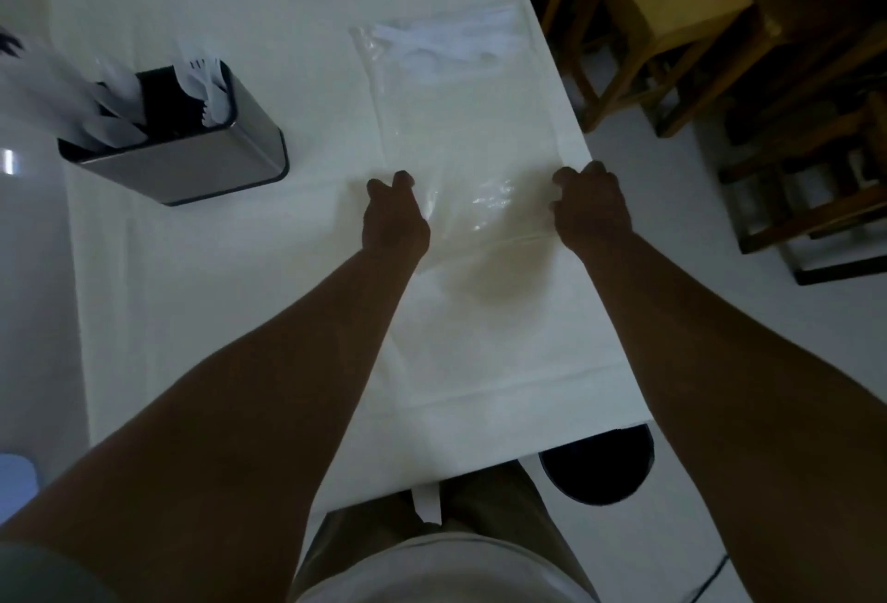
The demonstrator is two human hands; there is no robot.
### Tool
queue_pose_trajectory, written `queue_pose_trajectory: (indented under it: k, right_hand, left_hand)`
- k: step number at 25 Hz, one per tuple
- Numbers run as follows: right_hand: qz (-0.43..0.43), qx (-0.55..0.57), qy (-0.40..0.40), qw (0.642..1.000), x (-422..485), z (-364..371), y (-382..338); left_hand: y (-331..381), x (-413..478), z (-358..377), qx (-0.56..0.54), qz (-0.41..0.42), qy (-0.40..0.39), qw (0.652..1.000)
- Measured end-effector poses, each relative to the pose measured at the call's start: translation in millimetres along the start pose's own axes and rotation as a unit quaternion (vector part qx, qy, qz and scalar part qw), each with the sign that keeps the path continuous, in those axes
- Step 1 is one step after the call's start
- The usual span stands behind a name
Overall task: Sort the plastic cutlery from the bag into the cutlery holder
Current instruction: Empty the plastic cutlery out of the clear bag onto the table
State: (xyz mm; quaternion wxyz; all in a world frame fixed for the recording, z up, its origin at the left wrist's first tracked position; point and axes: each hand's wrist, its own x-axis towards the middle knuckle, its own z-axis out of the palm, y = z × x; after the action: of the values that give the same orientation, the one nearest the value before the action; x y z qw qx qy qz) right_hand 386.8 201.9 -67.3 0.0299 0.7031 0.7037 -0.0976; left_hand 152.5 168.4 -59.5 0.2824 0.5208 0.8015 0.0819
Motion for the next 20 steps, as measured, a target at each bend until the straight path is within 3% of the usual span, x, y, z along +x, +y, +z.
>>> queue_pose_trajectory:
  k: [6, 10, 12, 15, 16, 17, 20]
  right_hand:
    - [0.018, 0.084, -0.024, 0.996, -44, -4, -11]
    - [0.044, 0.161, -0.138, 0.976, -111, 3, -56]
    - [-0.003, 0.179, -0.209, 0.961, -156, 13, -91]
    - [-0.078, 0.238, -0.363, 0.897, -219, 15, -151]
    - [-0.119, 0.24, -0.377, 0.887, -227, 14, -164]
    - [-0.152, 0.231, -0.35, 0.895, -223, 11, -171]
    - [-0.127, 0.174, -0.082, 0.973, -160, 8, -163]
  left_hand:
    - [-21, -23, -6, 0.011, 0.003, 0.016, 1.0]
    - [-76, -43, -29, 0.009, -0.005, 0.02, 1.0]
    - [-115, -52, -45, 0.038, -0.002, 0.039, 0.998]
    - [-171, -62, -64, 0.123, 0.029, 0.076, 0.989]
    - [-187, -66, -68, 0.151, 0.044, 0.088, 0.984]
    - [-199, -69, -70, 0.168, 0.057, 0.098, 0.979]
    - [-214, -81, -66, 0.178, 0.108, 0.115, 0.971]
